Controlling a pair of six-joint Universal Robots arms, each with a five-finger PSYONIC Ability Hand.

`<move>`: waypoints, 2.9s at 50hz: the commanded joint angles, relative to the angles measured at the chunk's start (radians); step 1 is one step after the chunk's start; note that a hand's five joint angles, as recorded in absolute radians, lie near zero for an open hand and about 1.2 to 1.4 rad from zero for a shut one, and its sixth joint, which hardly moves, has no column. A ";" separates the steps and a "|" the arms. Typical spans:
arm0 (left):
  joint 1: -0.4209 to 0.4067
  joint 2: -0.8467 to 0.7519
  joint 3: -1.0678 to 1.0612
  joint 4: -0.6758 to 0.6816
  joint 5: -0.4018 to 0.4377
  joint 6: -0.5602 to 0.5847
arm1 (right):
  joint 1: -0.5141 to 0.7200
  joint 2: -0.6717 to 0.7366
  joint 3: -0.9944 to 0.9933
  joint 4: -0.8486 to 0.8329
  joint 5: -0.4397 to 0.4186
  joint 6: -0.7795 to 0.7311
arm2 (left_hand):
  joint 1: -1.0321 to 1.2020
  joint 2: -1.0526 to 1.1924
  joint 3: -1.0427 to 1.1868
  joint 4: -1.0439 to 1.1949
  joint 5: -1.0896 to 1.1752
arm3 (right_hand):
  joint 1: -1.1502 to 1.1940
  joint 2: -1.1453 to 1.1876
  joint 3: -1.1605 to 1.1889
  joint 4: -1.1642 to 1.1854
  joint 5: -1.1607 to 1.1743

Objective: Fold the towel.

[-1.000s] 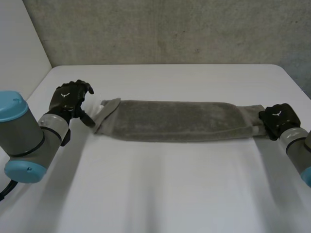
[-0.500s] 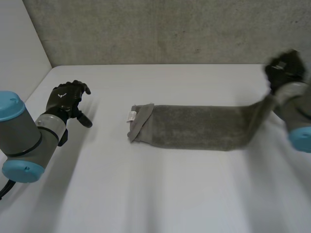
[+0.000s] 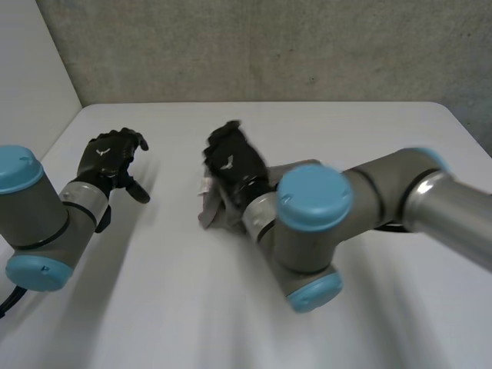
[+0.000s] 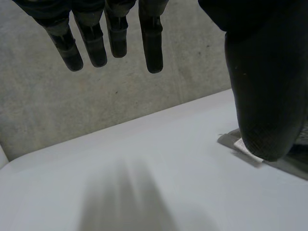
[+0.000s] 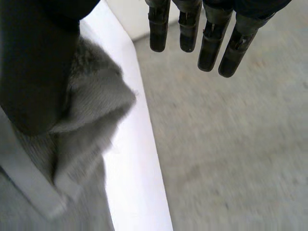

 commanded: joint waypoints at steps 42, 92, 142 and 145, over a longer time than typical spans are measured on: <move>-0.364 -0.153 0.181 -0.010 0.051 0.009 | -0.335 -0.295 0.657 -0.172 -0.098 0.372 | -0.015 -0.008 -0.014 -0.021 0.007 | 0.335 0.334 0.341 0.347 0.373; -0.327 -0.280 0.337 -0.001 -0.250 0.048 | -0.327 -0.302 0.688 -0.165 -0.093 0.372 | 0.064 0.071 0.065 0.059 0.087 | 0.297 0.297 0.303 0.309 0.335; -0.278 -0.389 0.455 -0.050 -0.060 -0.161 | -0.324 -0.295 0.706 -0.163 -0.096 0.368 | 0.132 0.139 0.133 0.126 0.154 | 0.300 0.300 0.306 0.312 0.338; -0.278 -0.440 0.513 -0.056 -0.087 -0.107 | -0.325 -0.295 0.706 -0.162 -0.095 0.368 | 0.132 0.139 0.133 0.126 0.154 | 0.300 0.300 0.306 0.312 0.338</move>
